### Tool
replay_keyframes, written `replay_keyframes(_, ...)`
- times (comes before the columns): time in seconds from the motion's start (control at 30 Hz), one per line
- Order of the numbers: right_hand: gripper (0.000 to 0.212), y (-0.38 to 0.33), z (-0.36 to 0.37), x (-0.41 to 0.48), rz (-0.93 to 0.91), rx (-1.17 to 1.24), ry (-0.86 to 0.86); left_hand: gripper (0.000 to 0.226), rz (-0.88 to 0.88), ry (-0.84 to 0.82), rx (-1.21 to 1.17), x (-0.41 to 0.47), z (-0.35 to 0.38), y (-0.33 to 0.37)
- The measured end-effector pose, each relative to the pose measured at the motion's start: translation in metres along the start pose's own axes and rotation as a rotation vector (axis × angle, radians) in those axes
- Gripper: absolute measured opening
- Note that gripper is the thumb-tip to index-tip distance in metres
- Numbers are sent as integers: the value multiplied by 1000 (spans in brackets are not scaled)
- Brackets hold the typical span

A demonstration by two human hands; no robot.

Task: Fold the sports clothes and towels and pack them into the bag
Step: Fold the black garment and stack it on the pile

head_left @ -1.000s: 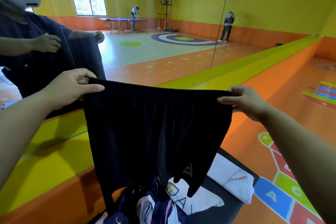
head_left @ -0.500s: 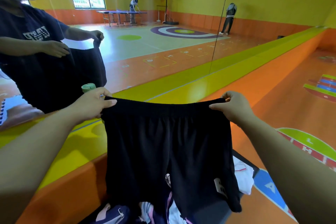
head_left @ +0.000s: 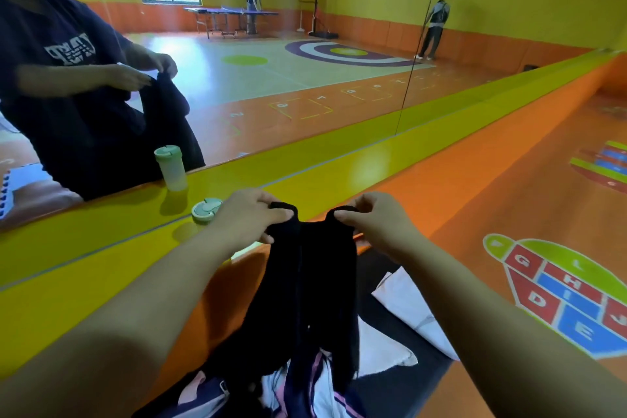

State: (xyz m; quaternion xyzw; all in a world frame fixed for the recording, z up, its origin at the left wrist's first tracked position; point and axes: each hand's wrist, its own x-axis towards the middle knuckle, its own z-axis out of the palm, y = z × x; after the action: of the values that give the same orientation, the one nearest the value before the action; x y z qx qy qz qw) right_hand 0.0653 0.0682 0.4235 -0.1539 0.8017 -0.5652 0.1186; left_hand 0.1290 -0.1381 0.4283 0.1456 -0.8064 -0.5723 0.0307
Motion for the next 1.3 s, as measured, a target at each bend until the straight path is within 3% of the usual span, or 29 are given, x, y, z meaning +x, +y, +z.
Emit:
replay_keyframes(0.13, 10, -2, 14, 0, -49, 106, -41, 18, -3, -106, -135, -6, 13, 5)
replay_keyframes(0.33, 19, 2, 26, 1, -126, 79, -27, 13, 45, -174, -141, -8, 20, 3)
replay_keyframes(0.53, 26, 7, 26, -4, -183, 79, -32, 35, 38, -275, -204, -11, 18, 6)
replay_keyframes(0.77, 23, 6, 22, -7, -236, 1, -51, 38, 9, -376, -235, -12, 16, 6)
replay_keyframes(0.87, 31, 6, 23, -6, -236, -36, -11, 34, 29, -396, -230, -12, 14, 3)
replay_keyframes(0.97, 32, 5, 19, -7, -226, -4, 29, 29, 134, -310, -102, -10, 8, -5)
replay_keyframes(1.1, 24, 5, 6, -7, -260, 50, -49, 34, 308, -113, 375, 4, -12, -25)
replay_keyframes(1.3, 42, 2, -11, -3, -332, 189, -96, 43, 305, -293, 669, 14, -20, -47)
